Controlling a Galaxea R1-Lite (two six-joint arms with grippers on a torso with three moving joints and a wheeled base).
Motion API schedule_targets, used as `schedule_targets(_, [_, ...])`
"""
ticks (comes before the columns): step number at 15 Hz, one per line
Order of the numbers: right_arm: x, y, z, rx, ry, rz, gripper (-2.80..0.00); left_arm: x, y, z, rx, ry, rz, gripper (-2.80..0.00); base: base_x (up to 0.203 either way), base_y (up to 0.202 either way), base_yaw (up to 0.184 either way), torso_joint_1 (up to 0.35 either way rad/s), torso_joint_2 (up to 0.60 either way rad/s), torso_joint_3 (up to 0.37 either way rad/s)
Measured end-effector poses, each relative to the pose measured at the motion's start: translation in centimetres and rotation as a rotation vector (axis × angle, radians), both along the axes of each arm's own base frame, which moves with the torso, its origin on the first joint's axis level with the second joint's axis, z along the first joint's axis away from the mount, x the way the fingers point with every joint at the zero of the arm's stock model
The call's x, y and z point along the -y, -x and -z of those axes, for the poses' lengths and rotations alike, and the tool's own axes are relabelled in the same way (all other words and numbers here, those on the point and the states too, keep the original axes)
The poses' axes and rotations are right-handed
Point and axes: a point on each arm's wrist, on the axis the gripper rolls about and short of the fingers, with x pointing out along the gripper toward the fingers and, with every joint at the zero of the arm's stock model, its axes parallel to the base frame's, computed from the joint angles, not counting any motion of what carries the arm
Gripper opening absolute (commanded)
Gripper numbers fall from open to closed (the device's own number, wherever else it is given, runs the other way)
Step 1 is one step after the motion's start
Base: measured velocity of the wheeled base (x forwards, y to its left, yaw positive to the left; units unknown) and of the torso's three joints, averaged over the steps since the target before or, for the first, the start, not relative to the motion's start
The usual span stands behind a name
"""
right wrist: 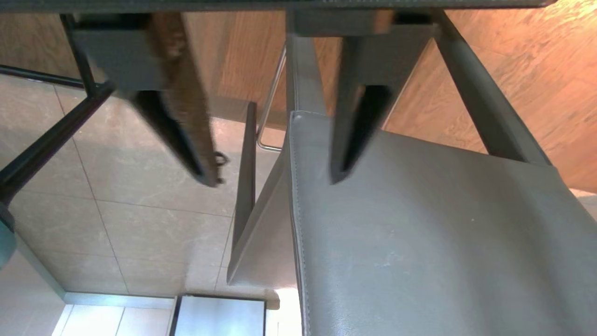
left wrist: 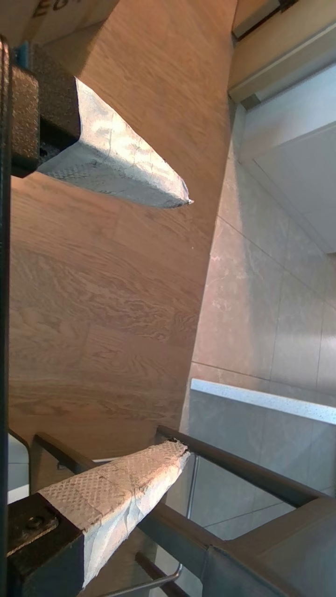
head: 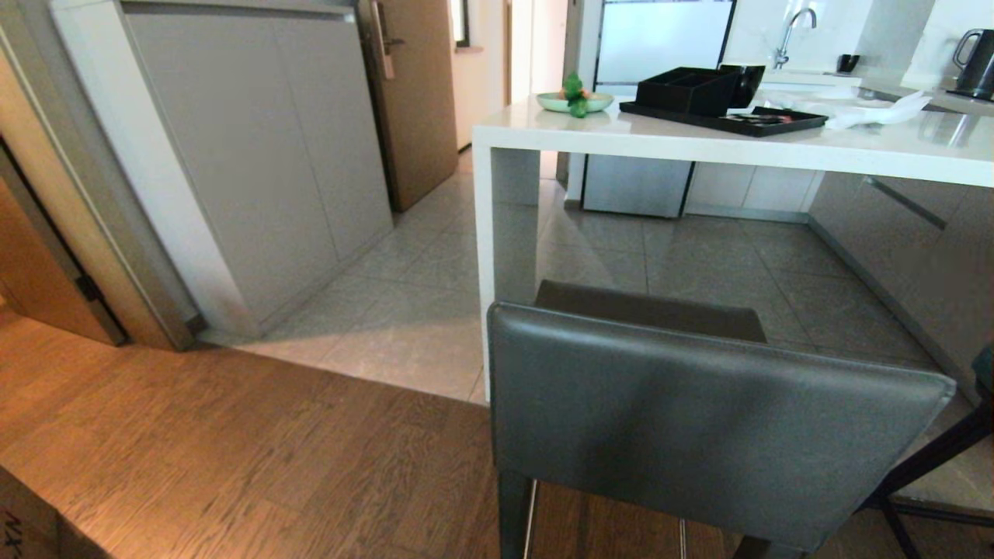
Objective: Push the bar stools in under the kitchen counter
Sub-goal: Push the blue chair back under the dining table
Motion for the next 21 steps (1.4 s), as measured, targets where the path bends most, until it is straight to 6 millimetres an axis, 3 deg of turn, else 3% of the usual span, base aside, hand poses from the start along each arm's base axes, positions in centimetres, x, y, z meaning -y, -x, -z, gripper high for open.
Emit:
schedule_targets(12, [0.0,0.0,0.0,0.001,0.016,-0.001,-2.8,-0.01,-0.12,-0.05,0.03,0.009,-0.001,0.0,0.0,0.0,0.0,0.0,0.0,0.0])
schedule_targets(13, [0.0,0.0,0.0,0.001,0.015,0.001,-2.8,-0.02,-0.12,-0.06,0.031,0.022,-0.005,-0.39,0.0,0.0,0.0,0.0,0.0,0.0])
schedule_targets(14, [0.0,0.0,0.01,-0.001,0.014,0.001,-2.8,-0.02,-0.12,-0.06,0.03,0.041,-0.006,-2.8,0.0,0.0,0.0,0.0,0.0,0.0])
schedule_targets(21, [-0.01,0.0,0.01,-0.001,0.019,-0.001,-2.8,0.01,-0.12,-0.01,0.025,0.008,0.001,-2.8,0.0,0.0,0.0,0.0,0.0,0.0])
